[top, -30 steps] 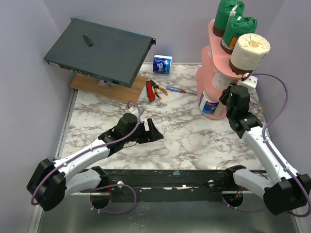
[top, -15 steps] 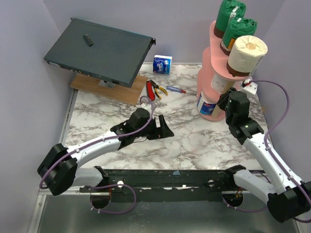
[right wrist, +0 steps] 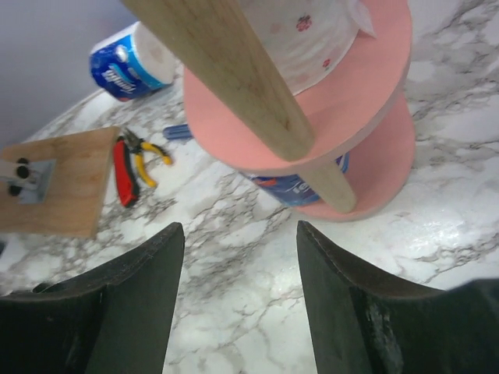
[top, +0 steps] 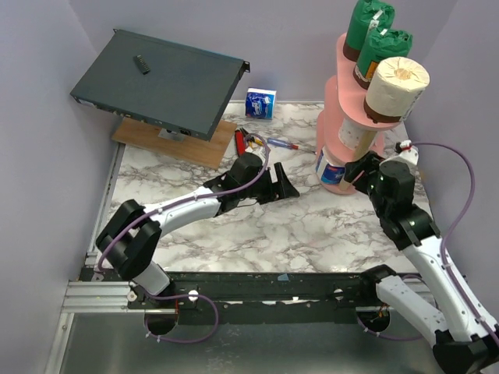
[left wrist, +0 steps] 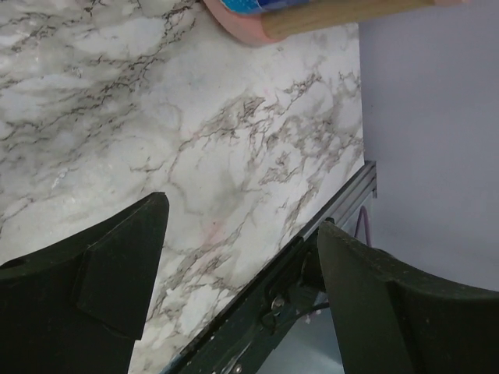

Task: Place and organize the paper towels onto the shelf
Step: Adjust the shelf at the center of the board, then adjust the paper towel at the center of the board.

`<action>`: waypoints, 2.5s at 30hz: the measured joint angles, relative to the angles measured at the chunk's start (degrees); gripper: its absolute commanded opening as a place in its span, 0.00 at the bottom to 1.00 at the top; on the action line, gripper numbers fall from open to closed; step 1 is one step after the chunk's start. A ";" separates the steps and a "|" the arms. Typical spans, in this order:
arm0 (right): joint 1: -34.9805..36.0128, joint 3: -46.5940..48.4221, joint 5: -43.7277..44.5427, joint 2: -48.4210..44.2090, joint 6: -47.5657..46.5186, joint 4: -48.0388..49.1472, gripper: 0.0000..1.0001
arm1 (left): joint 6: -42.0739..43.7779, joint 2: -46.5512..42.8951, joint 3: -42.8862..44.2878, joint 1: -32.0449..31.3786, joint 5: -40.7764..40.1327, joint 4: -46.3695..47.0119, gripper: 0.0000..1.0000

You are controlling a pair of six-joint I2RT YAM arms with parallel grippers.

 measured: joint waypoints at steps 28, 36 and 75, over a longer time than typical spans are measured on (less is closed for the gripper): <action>0.35 -19.56 -22.34 -32.83 6.12 1.66 0.58 | -10.78 39.19 35.01 5.49 6.03 12.81 0.54; 0.59 -19.56 -22.32 -33.81 6.56 1.68 0.58 | -12.81 43.28 42.86 5.31 7.67 11.72 0.54; 1.03 -19.63 -23.54 -34.12 6.25 2.21 0.58 | -2.19 23.28 25.38 5.99 1.73 2.21 0.57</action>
